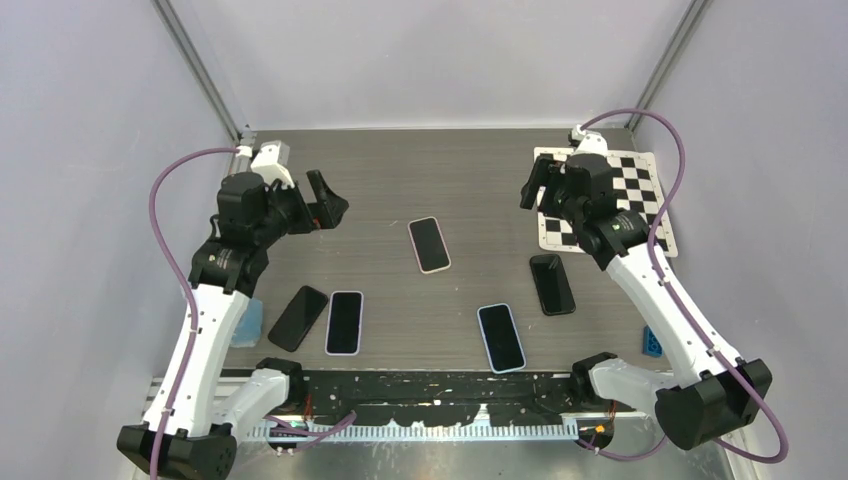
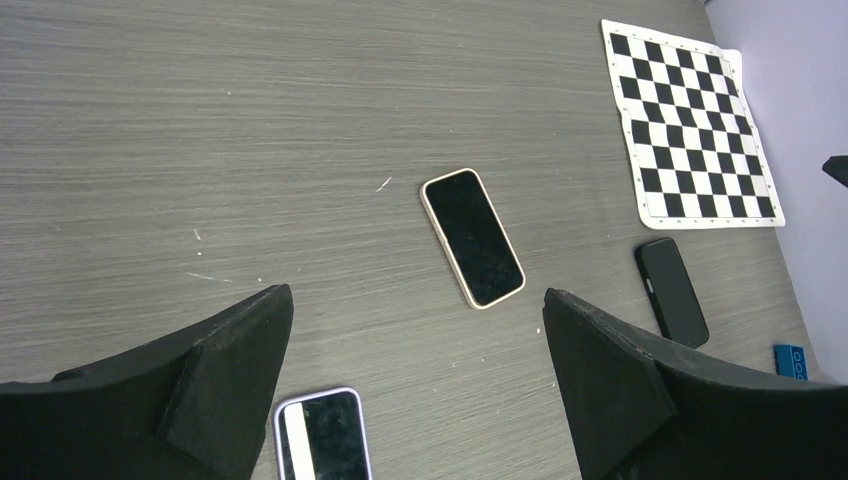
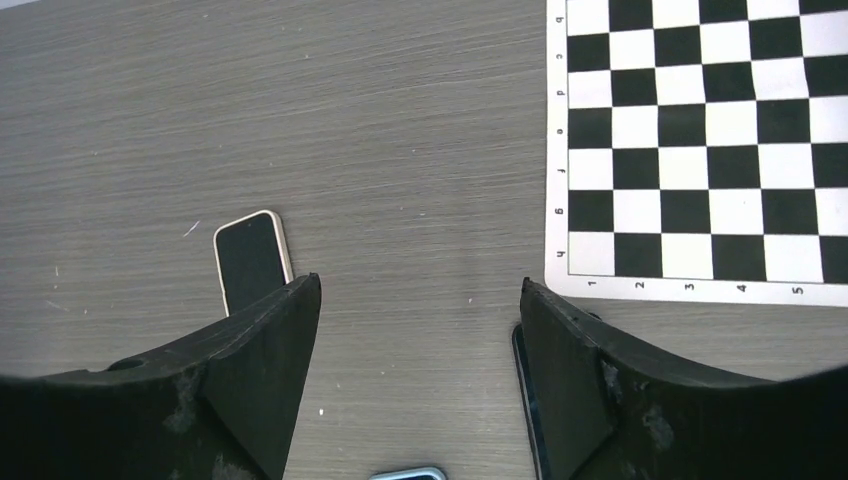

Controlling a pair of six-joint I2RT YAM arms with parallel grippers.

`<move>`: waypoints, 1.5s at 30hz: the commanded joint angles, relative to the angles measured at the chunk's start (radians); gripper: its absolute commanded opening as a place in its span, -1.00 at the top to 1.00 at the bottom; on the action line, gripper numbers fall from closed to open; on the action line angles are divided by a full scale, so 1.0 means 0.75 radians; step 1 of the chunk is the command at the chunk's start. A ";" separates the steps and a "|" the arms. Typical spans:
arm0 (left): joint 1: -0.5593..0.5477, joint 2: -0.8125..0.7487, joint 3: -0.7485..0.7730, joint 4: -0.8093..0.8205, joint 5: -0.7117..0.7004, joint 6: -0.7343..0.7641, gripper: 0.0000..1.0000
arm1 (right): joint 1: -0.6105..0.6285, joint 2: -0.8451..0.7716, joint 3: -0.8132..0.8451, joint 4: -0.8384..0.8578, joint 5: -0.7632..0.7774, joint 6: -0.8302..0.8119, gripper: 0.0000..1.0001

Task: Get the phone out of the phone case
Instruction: Pick up the phone at the center of the board.

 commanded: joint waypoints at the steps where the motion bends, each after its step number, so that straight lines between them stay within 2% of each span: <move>1: 0.005 -0.025 -0.005 0.015 -0.011 0.015 -0.99 | -0.001 -0.035 -0.020 0.072 0.117 0.130 -0.58; 5: 0.005 -0.024 -0.014 0.007 -0.013 0.006 -0.99 | -0.001 -0.069 -0.085 0.143 0.096 0.176 -0.71; 6: 0.005 -0.023 -0.021 0.007 -0.011 0.003 -0.99 | 0.000 -0.092 -0.120 0.161 -0.021 0.148 -0.82; 10: 0.005 -0.017 -0.054 -0.006 0.008 0.001 -0.99 | -0.001 -0.131 -0.214 0.283 -0.482 0.088 -0.98; 14: 0.005 -0.009 -0.080 -0.016 0.062 -0.015 -0.99 | 0.002 -0.048 -0.244 0.358 -0.644 0.236 -0.99; 18: 0.005 -0.024 -0.120 -0.012 0.088 -0.027 -0.99 | 0.031 0.095 -0.261 0.473 -0.692 0.445 -0.76; 21: 0.005 -0.071 -0.166 0.012 0.063 -0.023 -0.99 | 0.108 0.199 -0.242 0.493 -0.650 0.526 -0.69; 22: 0.004 -0.090 -0.182 0.020 0.053 -0.017 -0.99 | 0.127 0.217 -0.222 0.479 -0.629 0.529 -0.71; 23: 0.004 -0.108 -0.193 0.026 0.041 -0.013 -0.99 | 0.170 0.249 -0.201 0.470 -0.573 0.529 -0.84; 25: 0.006 -0.146 -0.218 0.041 0.002 -0.008 -0.99 | 0.241 0.293 -0.164 0.442 -0.476 0.508 -0.97; 33: 0.005 -0.228 -0.238 0.021 -0.196 0.026 -0.99 | 0.522 0.542 0.028 0.279 -0.066 0.411 -0.99; 36: 0.005 -0.234 -0.246 0.032 -0.211 0.027 -0.99 | 0.590 0.684 0.107 0.246 -0.033 0.367 -0.87; 40: 0.005 -0.232 -0.257 0.038 -0.211 0.022 -0.99 | 0.612 0.896 0.318 0.049 0.010 0.348 -0.62; 42: 0.004 -0.232 -0.259 0.028 -0.216 0.023 -0.99 | 0.614 0.981 0.429 -0.046 0.039 0.350 -0.59; 45: 0.005 -0.236 -0.263 0.027 -0.220 0.023 -0.99 | 0.614 1.070 0.485 -0.144 0.077 0.338 -0.62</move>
